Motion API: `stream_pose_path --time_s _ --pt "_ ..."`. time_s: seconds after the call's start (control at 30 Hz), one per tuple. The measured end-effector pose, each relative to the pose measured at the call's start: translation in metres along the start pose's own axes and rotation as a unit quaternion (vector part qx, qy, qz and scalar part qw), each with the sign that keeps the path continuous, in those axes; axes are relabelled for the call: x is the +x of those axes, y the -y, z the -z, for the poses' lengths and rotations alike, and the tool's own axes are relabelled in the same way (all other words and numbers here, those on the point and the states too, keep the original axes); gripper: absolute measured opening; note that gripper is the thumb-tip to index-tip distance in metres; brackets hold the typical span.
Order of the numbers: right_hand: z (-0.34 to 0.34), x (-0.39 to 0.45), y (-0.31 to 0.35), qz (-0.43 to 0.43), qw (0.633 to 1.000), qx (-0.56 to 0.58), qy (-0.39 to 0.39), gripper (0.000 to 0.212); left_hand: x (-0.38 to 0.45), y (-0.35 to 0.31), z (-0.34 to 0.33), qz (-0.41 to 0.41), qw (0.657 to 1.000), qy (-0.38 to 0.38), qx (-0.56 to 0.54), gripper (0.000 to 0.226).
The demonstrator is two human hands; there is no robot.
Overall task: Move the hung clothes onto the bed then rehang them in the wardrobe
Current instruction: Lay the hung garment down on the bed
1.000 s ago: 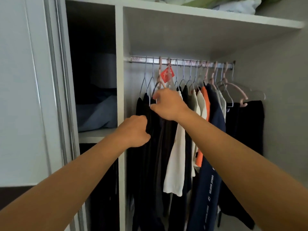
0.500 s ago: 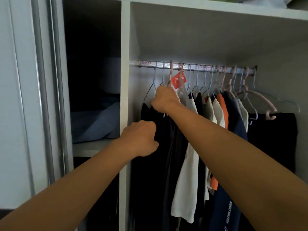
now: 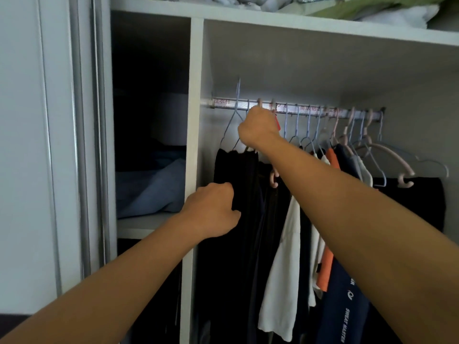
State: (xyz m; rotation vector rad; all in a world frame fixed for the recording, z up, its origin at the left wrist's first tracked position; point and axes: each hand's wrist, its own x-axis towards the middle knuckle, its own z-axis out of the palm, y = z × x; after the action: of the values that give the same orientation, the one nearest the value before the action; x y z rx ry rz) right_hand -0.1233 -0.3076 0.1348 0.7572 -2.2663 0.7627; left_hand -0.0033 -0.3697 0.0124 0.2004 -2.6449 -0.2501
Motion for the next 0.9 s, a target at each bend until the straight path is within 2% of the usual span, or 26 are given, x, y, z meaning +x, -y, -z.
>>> stream_pose_path --time_s 0.07,0.17,0.27,0.4,0.5,0.6,0.73,0.9 --pt "0.01 -0.002 -0.003 0.001 1.0 0.002 0.004 0.021 -0.002 0.0 0.001 0.005 1.0 -0.013 -0.024 0.034" --pt "0.015 -0.015 -0.017 0.011 1.0 0.009 0.019 0.009 -0.006 0.0 0.003 0.014 0.998 -0.038 -0.053 0.014" --pt "0.019 -0.036 -0.034 0.001 0.999 0.043 0.031 0.019 -0.009 0.001 0.006 0.017 0.995 -0.062 -0.081 0.014" --pt "0.035 -0.077 -0.059 0.002 0.998 0.047 0.036 0.031 -0.013 0.0 0.011 0.018 0.982 -0.056 -0.18 0.048" --pt "0.056 -0.111 -0.072 0.024 0.999 0.024 0.041 0.041 -0.016 -0.001 0.011 0.019 0.973 -0.066 -0.221 0.057" --pt "0.077 -0.139 -0.085 0.044 0.998 -0.012 0.039 0.034 -0.017 -0.003 0.005 0.012 0.975 -0.079 -0.206 0.064" --pt "0.103 -0.185 -0.11 0.075 0.983 -0.166 0.031 0.028 -0.015 -0.014 -0.006 -0.008 0.974 -0.081 -0.214 0.072" --pt "0.138 -0.242 -0.139 0.063 0.988 -0.141 0.029 0.022 -0.022 -0.044 -0.032 -0.05 0.973 -0.052 -0.217 0.075"
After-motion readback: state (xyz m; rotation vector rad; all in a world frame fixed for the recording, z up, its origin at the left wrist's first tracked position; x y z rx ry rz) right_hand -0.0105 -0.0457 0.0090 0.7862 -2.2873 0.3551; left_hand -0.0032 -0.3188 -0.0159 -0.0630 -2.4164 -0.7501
